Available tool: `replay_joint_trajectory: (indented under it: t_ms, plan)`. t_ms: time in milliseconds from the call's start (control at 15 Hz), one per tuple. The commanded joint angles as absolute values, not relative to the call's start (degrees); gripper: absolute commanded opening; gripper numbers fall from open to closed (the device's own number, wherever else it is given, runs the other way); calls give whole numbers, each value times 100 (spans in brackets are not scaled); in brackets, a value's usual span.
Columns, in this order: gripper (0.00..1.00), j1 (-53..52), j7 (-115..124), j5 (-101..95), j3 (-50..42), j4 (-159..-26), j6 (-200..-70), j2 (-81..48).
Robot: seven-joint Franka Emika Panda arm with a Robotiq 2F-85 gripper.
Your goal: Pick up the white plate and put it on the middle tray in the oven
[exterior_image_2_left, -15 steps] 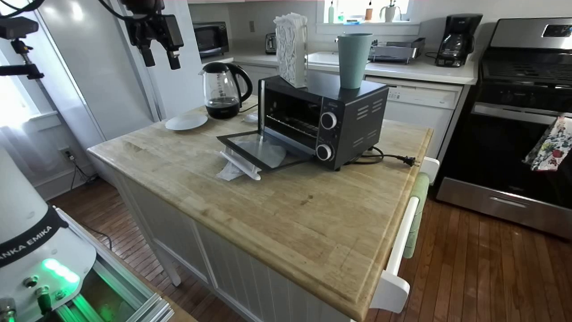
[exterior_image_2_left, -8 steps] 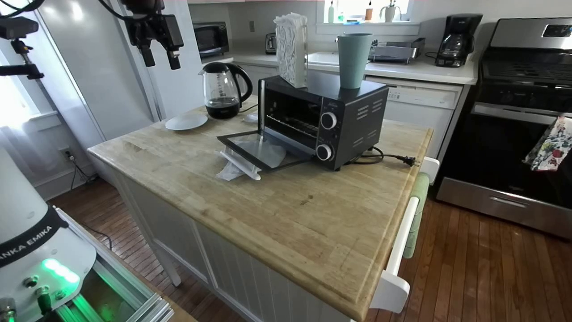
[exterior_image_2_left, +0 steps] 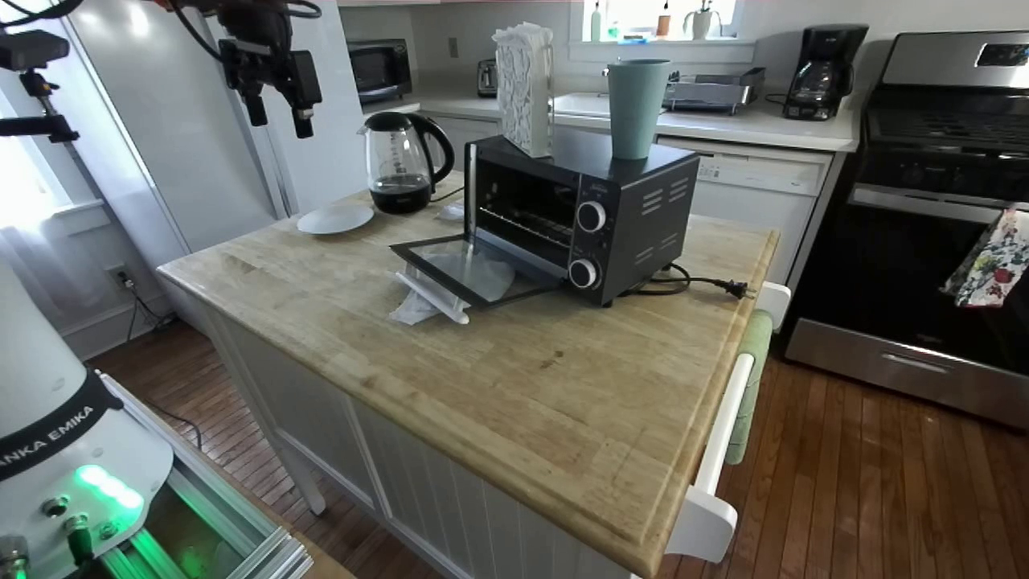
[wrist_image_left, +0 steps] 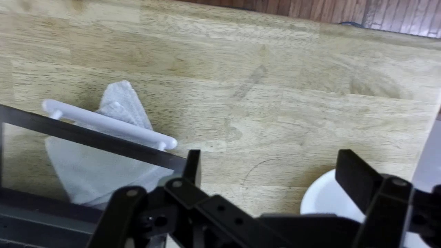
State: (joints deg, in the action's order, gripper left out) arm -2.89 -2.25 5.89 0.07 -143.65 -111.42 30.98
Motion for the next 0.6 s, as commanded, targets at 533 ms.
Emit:
replay_joint_trajectory:
  t_ms: [533]
  plan:
    - [100, -1018, -1043, 3577, 28, -13747, -12622, 690]
